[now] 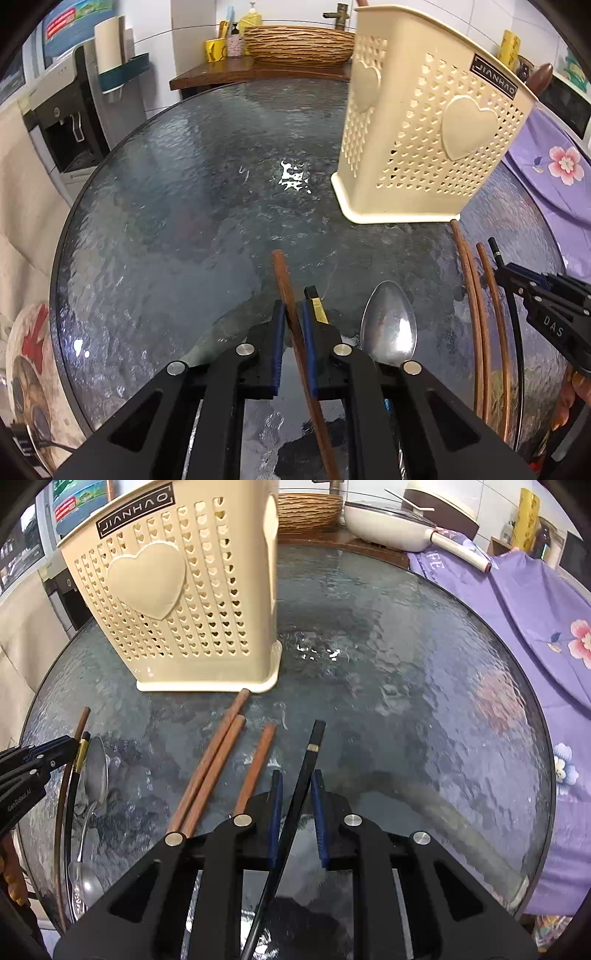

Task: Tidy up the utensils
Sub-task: 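Grasp another brown chopstick with the left tool while the right tool grasps the black chopstick, then lift and carry the chopstick with the left tool into the holder while the right tool inserts the black chopstick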

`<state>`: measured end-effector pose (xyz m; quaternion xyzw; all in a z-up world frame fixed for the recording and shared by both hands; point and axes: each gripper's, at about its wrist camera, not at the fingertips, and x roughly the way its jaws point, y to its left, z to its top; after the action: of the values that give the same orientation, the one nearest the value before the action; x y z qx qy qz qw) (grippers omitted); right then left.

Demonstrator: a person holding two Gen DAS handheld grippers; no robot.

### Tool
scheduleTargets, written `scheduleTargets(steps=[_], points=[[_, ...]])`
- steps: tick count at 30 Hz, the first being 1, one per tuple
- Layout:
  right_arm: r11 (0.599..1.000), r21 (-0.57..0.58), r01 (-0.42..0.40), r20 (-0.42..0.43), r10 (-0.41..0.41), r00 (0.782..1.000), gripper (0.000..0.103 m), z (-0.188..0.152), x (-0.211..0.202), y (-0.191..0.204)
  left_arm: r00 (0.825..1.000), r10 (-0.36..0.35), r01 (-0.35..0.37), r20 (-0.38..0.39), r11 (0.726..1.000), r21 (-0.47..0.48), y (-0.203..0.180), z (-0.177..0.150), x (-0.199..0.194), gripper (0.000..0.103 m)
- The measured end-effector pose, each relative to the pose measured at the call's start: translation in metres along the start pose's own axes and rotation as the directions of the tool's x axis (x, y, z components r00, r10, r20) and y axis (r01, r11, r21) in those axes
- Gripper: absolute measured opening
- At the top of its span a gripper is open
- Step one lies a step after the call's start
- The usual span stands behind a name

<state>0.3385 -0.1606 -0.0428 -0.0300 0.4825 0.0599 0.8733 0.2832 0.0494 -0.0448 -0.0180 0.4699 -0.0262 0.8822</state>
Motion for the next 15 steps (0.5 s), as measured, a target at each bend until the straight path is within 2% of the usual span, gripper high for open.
scheduleTargets(steps=[5, 10, 15], points=[[1.0, 0.008, -0.011, -0.009, 0.011, 1.0, 0.016, 0.006, 0.004, -0.003, 1.0, -0.014, 0.014, -0.01, 1.0, -0.003, 0.002, 0.006, 0.004, 0.009], [1.0, -0.007, 0.004, -0.009, -0.004, 1.0, 0.016, 0.008, 0.006, -0.002, 1.0, 0.008, -0.008, -0.014, 1.0, 0.025, -0.005, 0.009, 0.006, 0.008], [1.0, 0.009, -0.004, 0.023, 0.003, 1.0, 0.008, 0.004, 0.006, -0.004, 1.0, 0.002, -0.002, -0.002, 1.0, 0.002, -0.004, 0.011, 0.008, 0.007]])
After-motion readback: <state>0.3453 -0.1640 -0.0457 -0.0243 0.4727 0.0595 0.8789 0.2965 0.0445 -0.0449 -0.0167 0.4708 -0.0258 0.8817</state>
